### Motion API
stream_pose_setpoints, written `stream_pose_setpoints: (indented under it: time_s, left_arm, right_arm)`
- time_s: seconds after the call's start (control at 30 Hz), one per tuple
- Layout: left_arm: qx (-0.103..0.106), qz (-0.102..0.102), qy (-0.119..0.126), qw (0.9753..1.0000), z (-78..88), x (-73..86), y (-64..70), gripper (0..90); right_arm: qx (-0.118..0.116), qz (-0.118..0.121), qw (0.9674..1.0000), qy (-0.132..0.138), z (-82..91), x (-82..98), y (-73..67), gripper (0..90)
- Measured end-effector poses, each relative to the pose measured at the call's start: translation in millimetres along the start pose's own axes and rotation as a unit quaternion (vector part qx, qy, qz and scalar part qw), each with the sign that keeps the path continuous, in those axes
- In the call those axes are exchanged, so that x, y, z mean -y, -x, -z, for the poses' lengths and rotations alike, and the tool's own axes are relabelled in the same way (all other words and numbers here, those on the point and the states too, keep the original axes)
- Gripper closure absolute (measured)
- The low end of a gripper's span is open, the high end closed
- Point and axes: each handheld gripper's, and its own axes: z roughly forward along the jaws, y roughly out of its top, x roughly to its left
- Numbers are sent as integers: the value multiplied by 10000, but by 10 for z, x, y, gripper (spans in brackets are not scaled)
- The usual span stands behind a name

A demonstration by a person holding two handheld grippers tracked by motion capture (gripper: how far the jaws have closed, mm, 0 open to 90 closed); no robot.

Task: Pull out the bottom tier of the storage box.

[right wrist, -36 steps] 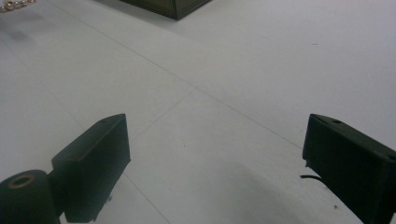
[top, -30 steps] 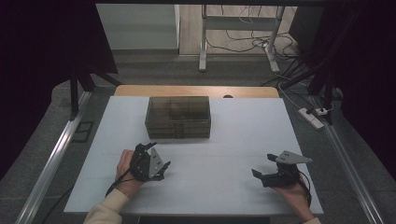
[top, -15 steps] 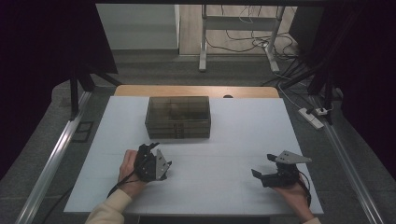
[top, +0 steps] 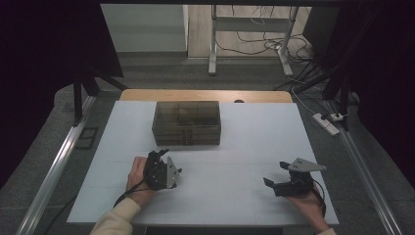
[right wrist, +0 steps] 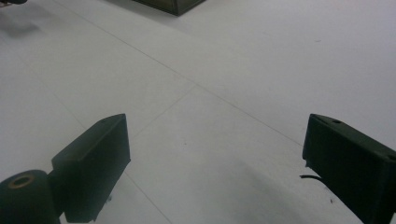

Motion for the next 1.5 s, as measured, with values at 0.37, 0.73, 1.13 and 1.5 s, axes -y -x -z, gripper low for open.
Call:
stream_pose_setpoints:
  time_s: [0.37, 0.73, 1.13, 1.5]
  left_arm:
    - [-35, -70, -42, 10000, -40, -25, 20, 185]
    - [-88, -90, -115, 9999, -83, -50, 27, 188]
    - [-143, -85, -201, 9997, -120, -73, 20, 190]
    - [-194, -82, -214, 9995, -162, -115, 27, 194]
  right_arm:
    - [9, 8, 10000, -7, -4, 1, -3, 73]
    - [4, 27, 10000, -40, -10, -2, -3, 72]
    - [7, 29, 10000, -43, -17, -2, -7, 72]
    - [22, 38, 10000, -52, -22, -2, -7, 73]
